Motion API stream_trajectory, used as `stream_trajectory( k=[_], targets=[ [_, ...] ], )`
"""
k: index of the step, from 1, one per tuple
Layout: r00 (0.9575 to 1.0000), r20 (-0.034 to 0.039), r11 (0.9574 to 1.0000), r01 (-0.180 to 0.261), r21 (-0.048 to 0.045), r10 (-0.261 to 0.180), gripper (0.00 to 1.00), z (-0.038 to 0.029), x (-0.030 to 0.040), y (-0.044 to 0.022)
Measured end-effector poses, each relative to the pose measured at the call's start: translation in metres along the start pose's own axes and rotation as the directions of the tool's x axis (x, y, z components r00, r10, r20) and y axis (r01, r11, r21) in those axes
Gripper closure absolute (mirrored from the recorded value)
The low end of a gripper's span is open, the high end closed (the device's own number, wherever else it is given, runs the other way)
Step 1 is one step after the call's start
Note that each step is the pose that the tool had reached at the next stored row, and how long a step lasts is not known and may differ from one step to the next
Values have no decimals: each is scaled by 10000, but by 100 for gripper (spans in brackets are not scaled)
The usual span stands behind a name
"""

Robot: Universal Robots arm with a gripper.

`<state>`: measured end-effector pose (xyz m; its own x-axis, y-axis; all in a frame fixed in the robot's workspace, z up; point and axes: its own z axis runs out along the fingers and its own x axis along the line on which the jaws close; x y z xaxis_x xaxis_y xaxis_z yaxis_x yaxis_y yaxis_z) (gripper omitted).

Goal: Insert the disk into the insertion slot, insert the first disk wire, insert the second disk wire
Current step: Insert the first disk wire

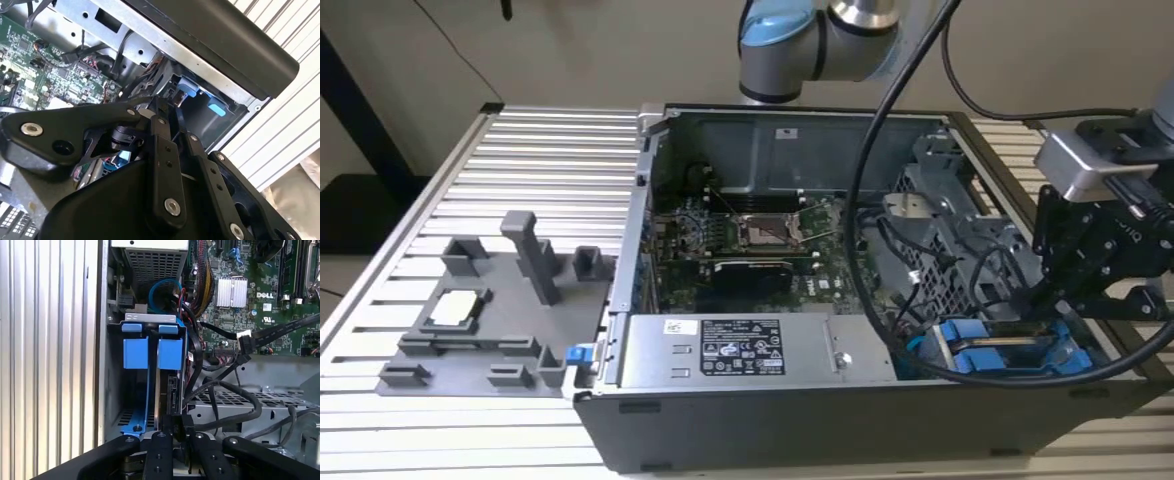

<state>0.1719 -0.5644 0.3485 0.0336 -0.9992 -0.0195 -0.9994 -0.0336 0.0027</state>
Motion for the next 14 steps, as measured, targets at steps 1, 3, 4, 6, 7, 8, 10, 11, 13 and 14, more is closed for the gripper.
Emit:
stream_trajectory(
  k=[1, 3, 4, 6, 7, 8, 10, 11, 13, 14],
  targets=[
    [10000, -1, 10000, -1, 0, 1, 81, 3, 0, 0],
    [10000, 0, 10000, -2, 0, 2, 81, 10, 0, 0],
    [10000, 0, 10000, -3, 0, 3, 81, 14, 0, 0],
    [10000, 1, 10000, -4, 0, 4, 81, 24, 1, 0],
    [10000, 0, 10000, -6, 0, 6, 81, 28, 1, 0],
    [10000, 0, 10000, -7, 0, 7, 81, 32, 1, 0],
    [10000, 0, 10000, -10, 0, 10, 81, 40, 1, 0],
    [10000, 0, 10000, -11, 0, 11, 81, 44, 1, 0],
    [10000, 0, 10000, -13, 0, 13, 81, 51, 1, 0],
    [10000, 0, 10000, -13, 0, 13, 81, 56, 1, 0]
  ],
)
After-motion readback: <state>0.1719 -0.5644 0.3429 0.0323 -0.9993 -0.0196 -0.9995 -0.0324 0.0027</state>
